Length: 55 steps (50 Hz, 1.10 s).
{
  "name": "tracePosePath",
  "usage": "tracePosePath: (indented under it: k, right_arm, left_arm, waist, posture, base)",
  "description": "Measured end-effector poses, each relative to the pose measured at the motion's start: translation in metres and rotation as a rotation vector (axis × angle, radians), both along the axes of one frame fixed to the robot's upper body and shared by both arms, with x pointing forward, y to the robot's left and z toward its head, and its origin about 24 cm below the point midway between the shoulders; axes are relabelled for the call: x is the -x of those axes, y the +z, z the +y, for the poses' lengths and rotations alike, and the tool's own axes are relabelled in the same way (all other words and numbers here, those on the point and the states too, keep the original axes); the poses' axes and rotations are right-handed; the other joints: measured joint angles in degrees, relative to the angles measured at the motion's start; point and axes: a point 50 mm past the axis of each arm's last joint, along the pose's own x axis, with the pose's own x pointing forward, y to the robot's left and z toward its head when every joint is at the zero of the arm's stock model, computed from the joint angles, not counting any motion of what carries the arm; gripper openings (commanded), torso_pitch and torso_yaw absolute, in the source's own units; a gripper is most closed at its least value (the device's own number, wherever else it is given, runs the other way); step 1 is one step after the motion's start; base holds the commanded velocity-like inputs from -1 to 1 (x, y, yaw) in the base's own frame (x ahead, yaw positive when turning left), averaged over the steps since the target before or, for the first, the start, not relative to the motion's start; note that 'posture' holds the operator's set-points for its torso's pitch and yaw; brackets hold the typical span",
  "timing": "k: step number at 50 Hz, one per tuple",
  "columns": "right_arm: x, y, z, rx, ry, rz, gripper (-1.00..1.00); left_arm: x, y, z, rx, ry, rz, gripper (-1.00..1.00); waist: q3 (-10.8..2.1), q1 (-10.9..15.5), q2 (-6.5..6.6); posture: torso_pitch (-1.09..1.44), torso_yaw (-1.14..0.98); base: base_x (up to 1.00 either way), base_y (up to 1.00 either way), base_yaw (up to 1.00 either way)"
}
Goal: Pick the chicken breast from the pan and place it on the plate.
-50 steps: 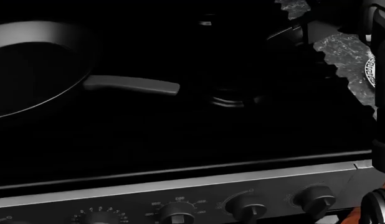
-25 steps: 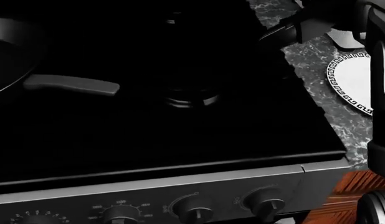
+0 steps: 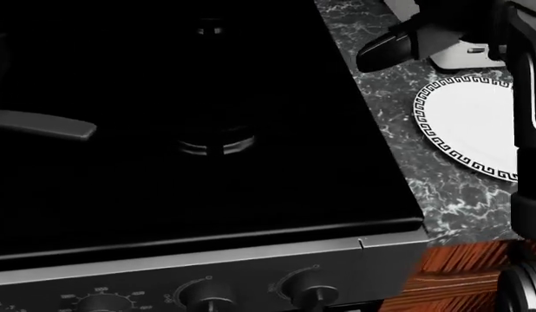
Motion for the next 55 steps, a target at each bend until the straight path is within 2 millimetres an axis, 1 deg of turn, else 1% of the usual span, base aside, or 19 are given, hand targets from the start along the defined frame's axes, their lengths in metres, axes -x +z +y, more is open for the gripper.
tracePosePath:
  k: [4, 7, 9, 11, 16, 22, 25, 26, 30, 32, 35, 37, 38, 41, 43, 48, 52, 53, 55]
  right_arm:
    - [0.002, 0.004, 0.001, 0.004, 0.005, -0.026, 1.0]
    - [0.003, 0.006, 0.0, 0.005, 0.005, -0.032, 1.0]
    - [0.004, 0.002, -0.007, -0.001, -0.021, -0.022, 1.0]
    - [0.004, -0.003, -0.011, -0.004, -0.04, -0.001, 1.0]
    - [0.004, -0.001, -0.007, -0.002, -0.03, -0.008, 1.0]
    - [0.005, -0.002, -0.008, -0.004, -0.026, -0.013, 1.0]
    - [0.006, 0.0, -0.007, -0.003, -0.023, -0.019, 1.0]
    - [0.006, -0.001, -0.005, -0.004, -0.016, -0.02, 1.0]
    - [0.003, -0.01, 0.001, -0.005, 0.012, 0.017, 1.0]
    - [0.003, -0.009, -0.001, -0.008, 0.006, 0.015, 1.0]
    - [0.003, -0.004, -0.001, -0.006, 0.002, -0.005, 1.0]
    - [0.003, -0.001, 0.0, -0.002, 0.005, -0.015, 1.0]
    - [0.004, 0.001, 0.0, 0.0, 0.004, -0.02, 1.0]
    - [0.004, -0.001, -0.008, -0.005, -0.025, -0.011, 1.0]
    - [0.003, -0.004, -0.01, -0.005, -0.038, 0.005, 1.0]
    - [0.003, 0.0, -0.005, 0.001, -0.02, -0.01, 1.0]
    - [0.003, 0.003, -0.004, 0.003, -0.015, -0.014, 1.0]
    - [0.003, 0.004, -0.003, 0.003, -0.011, -0.021, 1.0]
    - [0.002, 0.0, 0.001, 0.005, 0.006, -0.013, 1.0]
  left_arm:
    - [0.001, 0.002, 0.001, 0.002, -0.001, -0.012, -1.0]
    - [0.002, 0.005, -0.001, 0.0, -0.005, -0.022, -1.0]
    - [0.0, 0.0, -0.009, -0.01, -0.028, -0.012, -1.0]
    - [-0.001, -0.004, -0.014, -0.018, -0.044, 0.005, -1.0]
    - [0.001, 0.0, -0.01, -0.016, -0.036, -0.008, -1.0]
    - [0.002, 0.0, -0.01, -0.026, -0.046, -0.011, -1.0]
    - [0.001, -0.003, -0.009, -0.028, -0.044, 0.005, -1.0]
    - [0.0, -0.006, -0.007, -0.026, -0.039, 0.011, -1.0]
    - [-0.005, -0.016, 0.001, -0.026, -0.006, 0.054, -1.0]
    - [-0.004, -0.013, 0.0, -0.026, -0.007, 0.047, -1.0]
    - [-0.002, -0.009, 0.001, -0.024, -0.012, 0.027, -1.0]
    - [-0.001, -0.006, 0.002, -0.022, -0.01, 0.02, -1.0]
    - [0.0, -0.004, 0.001, -0.023, -0.012, 0.014, -1.0]
    - [-0.002, -0.009, -0.01, -0.034, -0.045, 0.022, -1.0]
    - [-0.002, -0.011, -0.012, -0.039, -0.056, 0.037, -1.0]
    - [0.001, -0.003, -0.007, -0.033, -0.042, 0.01, -1.0]
    - [0.002, 0.0, -0.008, -0.031, -0.043, -0.005, -1.0]
    - [0.002, 0.0, -0.007, -0.031, -0.041, -0.006, -1.0]
    - [0.0, -0.005, -0.003, -0.028, -0.03, 0.011, -1.0]
  waist:
    - [0.06, 0.28, -2.75]
    - [-0.4, 0.44, -6.28]
    - [0.24, -0.16, -5.13]
    - [0.45, -0.34, -4.79]
    - [0.65, 0.68, -2.05]
    - [0.25, 0.88, -0.45]
    - [0.03, 0.82, 1.39]
    - [0.14, 1.22, 0.77]
    - [-0.36, 0.78, 1.26]
    - [-0.17, 0.37, 0.25]
    - [0.22, 0.26, -2.05]
    - [0.05, 0.33, -4.1]
    - [-0.25, 0.18, -5.68]
    - [0.4, -0.78, -4.83]
    - [0.24, -0.65, -4.19]
    - [0.74, 0.54, -0.94]
    - [0.3, 0.55, 1.44]
    - [0.06, 0.64, 1.82]
    - [0.13, 1.0, 1.1]
  posture:
    - [0.0, 0.0]
    - [0.0, 0.0]
    - [0.0, 0.0]
    - [0.0, 0.0]
    - [0.0, 0.0]
    - [0.0, 0.0]
    - [0.0, 0.0]
    - [0.0, 0.0]
    - [0.0, 0.0]
    - [0.0, 0.0]
    - [0.0, 0.0]
    - [0.0, 0.0]
    - [0.0, 0.0]
    - [0.0, 0.0]
    - [0.0, 0.0]
    - [0.0, 0.0]
    - [0.0, 0.0]
    - [0.0, 0.0]
    - [0.0, 0.0]
  base:
    - [0.0, -0.33, 0.0]
    - [0.0, -0.33, 0.0]
    - [0.0, -0.33, 0.0]
    - [0.0, -0.33, 0.0]
    - [0.0, -0.33, 0.0]
    - [0.0, -0.33, 0.0]
    - [0.0, -0.33, 0.0]
    - [0.0, -0.34, 0.0]
    - [0.0, -0.33, 0.0]
    - [0.0, -0.33, 0.0]
    - [0.0, -0.33, 0.0]
    - [0.0, -0.33, 0.0]
    - [0.0, -0.33, 0.0]
    - [0.0, -0.33, 0.0]
    - [0.0, -0.33, 0.0]
    - [0.0, -0.33, 0.0]
    - [0.0, -0.33, 0.0]
    - [0.0, -0.34, 0.0]
    - [0.0, -0.32, 0.0]
